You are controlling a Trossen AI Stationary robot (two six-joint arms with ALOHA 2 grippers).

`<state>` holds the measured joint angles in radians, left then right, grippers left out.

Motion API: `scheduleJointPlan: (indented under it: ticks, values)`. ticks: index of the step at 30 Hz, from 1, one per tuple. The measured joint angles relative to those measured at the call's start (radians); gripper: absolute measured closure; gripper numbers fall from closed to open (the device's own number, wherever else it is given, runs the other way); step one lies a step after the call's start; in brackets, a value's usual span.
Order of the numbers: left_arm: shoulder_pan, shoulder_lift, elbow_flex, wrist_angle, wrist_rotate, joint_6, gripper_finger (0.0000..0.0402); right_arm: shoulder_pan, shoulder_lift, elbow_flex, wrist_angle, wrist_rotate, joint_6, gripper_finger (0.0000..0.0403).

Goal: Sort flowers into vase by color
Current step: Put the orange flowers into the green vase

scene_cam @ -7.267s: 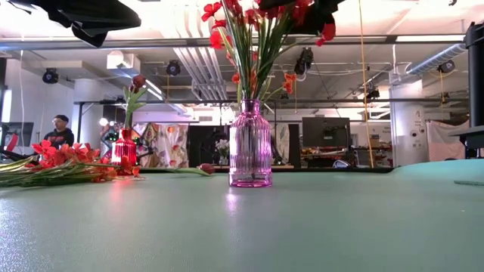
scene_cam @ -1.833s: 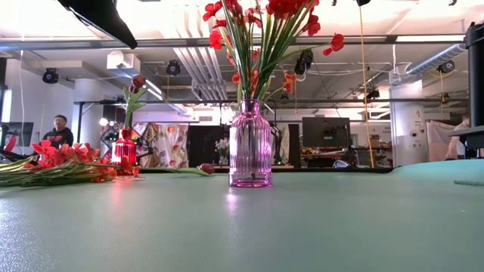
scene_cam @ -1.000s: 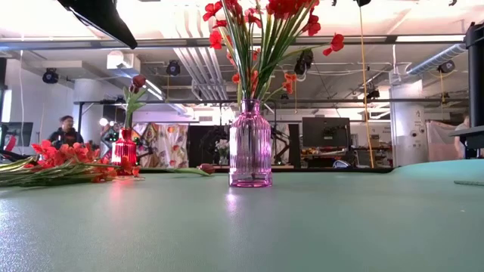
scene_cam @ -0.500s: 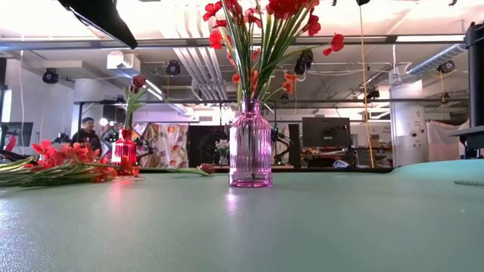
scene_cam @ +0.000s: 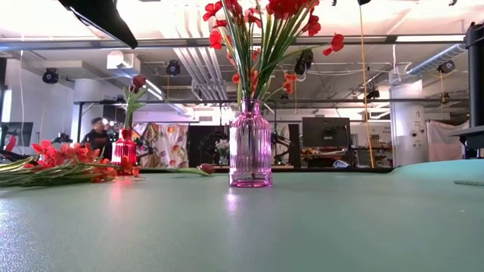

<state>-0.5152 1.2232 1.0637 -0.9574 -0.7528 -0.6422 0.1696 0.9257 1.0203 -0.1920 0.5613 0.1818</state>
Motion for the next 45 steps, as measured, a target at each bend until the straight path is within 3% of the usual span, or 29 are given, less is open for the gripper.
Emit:
scheduleJointPlan:
  ticks: [14,25,35,39,45]
  values:
    - [0.000,0.000,0.000,0.000,0.000,0.000,0.0363,0.000,0.000,0.000,-0.001,0.000,0.000,0.0067]
    - [0.000,0.000,0.000,0.000,0.000,-0.004,0.0363,0.000,0.000,0.000,-0.014,0.095,0.001,0.0067]
    - [0.000,0.000,0.000,0.000,0.000,-0.006,0.0363,0.000,0.000,0.000,-0.013,0.099,0.001,0.0067]
    - [0.000,0.000,0.000,0.000,0.000,-0.006,0.0363,0.000,0.000,0.000,-0.013,0.177,0.002,0.0067]
    - [0.000,0.000,0.000,0.000,0.000,-0.009,0.0363,0.000,0.000,0.000,-0.013,0.415,0.002,0.0067]
